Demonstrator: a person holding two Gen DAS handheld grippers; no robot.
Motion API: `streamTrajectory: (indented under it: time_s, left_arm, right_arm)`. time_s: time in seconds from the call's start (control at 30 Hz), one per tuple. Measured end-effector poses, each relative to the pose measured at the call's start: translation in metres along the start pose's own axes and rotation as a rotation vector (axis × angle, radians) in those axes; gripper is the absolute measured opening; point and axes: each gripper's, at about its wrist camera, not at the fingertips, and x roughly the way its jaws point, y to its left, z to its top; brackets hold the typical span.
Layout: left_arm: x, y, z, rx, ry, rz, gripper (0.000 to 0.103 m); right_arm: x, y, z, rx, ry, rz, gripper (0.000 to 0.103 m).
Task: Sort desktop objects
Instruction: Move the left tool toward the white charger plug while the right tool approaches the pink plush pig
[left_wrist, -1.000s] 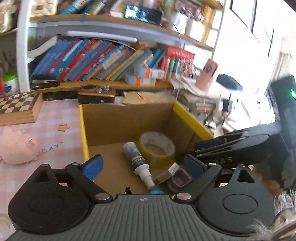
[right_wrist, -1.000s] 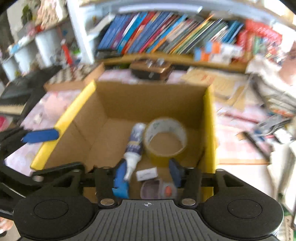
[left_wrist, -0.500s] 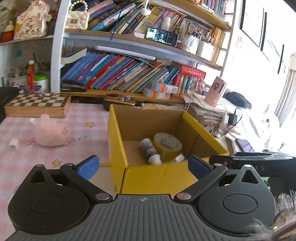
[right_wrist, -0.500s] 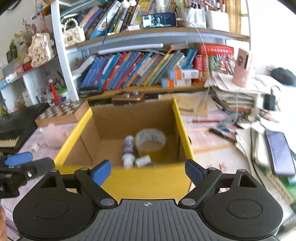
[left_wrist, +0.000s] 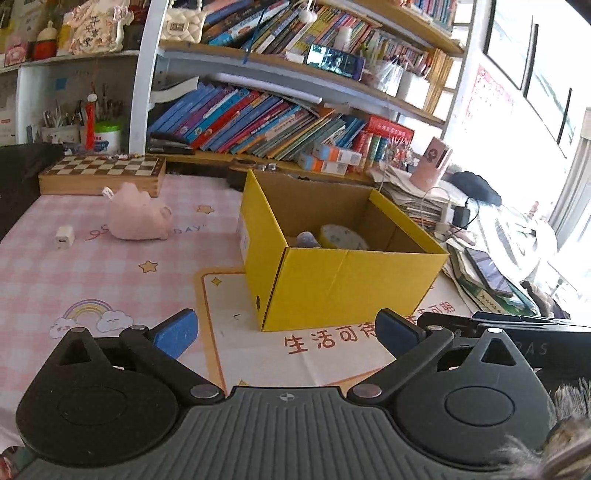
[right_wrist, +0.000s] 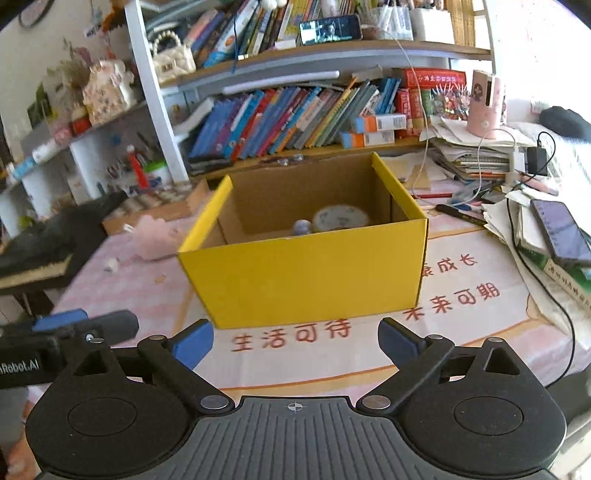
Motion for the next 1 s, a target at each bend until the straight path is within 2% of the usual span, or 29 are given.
streamTrajectory:
  time_s: [0.2,0.4,0.57,0.67,1.0]
  left_arm:
    - [-0.024,0.007,-0.006,0.046,-0.012,-0.017,0.103]
    - [-0.046,0.016,-0.012,0.089,-0.041,-0.064,0.103]
    - [-0.058,0.02,-0.016,0.141,-0.042,-0.046,0.103]
    - [-0.065,0.03,-0.017,0.134,-0.045,-0.046,0.103]
    - [-0.088,0.076,-0.022,0.079,-0.041,0.045,0.103]
  right_arm:
    - [-0.028,0.017,-0.013,0.027,-0.053,0.03,0.103]
    - [-0.049,0.036,-0.024,0.027,-0.108,-0.018,0.103]
    - [-0.061,0.053,-0.034,0.018,-0.13,-0.04,0.103]
    - [-0.063,0.067,-0.037,-0.014,-0.124,-0.019,0.103]
    - [-0.054,0.127,-0.049,-0.145,-0.079,0.062,0.103]
